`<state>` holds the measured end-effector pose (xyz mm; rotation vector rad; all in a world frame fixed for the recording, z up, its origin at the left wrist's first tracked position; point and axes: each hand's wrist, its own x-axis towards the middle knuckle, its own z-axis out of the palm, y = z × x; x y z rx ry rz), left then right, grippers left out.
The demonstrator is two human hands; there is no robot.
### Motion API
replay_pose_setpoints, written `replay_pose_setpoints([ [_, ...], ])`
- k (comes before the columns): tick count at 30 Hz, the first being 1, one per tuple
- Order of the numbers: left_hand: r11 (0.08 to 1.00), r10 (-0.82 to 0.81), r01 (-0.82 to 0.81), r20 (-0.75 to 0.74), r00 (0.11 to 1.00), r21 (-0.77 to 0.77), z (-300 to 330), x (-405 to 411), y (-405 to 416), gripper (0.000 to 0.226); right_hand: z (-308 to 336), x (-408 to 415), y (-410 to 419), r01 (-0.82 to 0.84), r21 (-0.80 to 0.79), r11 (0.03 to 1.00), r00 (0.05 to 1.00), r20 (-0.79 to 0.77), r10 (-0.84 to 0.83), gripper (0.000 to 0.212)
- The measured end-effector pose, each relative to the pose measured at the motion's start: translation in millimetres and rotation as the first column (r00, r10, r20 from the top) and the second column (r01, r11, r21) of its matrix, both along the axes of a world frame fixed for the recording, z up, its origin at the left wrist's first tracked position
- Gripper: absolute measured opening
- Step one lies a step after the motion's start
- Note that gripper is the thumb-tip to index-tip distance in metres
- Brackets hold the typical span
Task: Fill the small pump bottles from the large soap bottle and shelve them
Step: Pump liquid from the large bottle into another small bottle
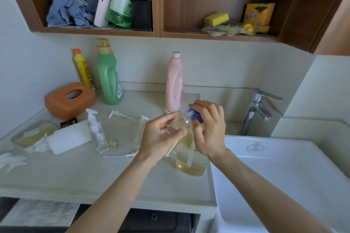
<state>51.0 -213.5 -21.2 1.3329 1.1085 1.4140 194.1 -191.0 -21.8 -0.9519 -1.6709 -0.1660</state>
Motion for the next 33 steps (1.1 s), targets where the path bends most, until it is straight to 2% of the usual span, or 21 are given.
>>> replay_pose_setpoints([
  [7, 0.999, -0.011, 0.009, 0.035, 0.999, 0.040, 12.6, 2.3, -3.0, 0.051, 35.2, 12.6, -8.8, -0.030, -0.060, 0.998, 0.997, 0.067, 0.034, 0.037],
  [12, 0.998, -0.005, 0.003, 0.046, 0.999, 0.061, 12.5, 4.2, -4.0, 0.040, 38.5, 16.1, -4.5, -0.049, -0.041, 0.998, 0.998, 0.047, 0.051, 0.033],
  [17, 0.996, -0.004, 0.000, 0.032, 0.999, 0.094, 9.9, 3.5, -2.3, 0.041, 23.3, 8.9, -1.4, -0.040, 0.008, 0.999, 0.997, -0.058, 0.040, 0.033],
  [24, 0.999, 0.026, -0.027, 0.024, 0.999, 0.022, -4.5, 3.7, 3.4, 0.047, 8.0, 3.8, 9.0, -0.049, 0.003, 0.999, 0.992, -0.116, 0.049, 0.034],
  [28, 1.000, 0.005, -0.006, 0.030, 1.000, 0.030, -4.9, 3.7, 1.3, 0.041, 8.2, 3.5, 6.4, -0.055, -0.026, 0.998, 0.995, -0.089, 0.052, 0.035],
  [33, 0.999, -0.027, 0.025, 0.054, 0.998, 0.030, -0.2, 6.7, -1.9, 0.022, 22.3, 10.1, 0.1, -0.055, -0.037, 0.998, 0.998, -0.013, 0.055, 0.035],
])
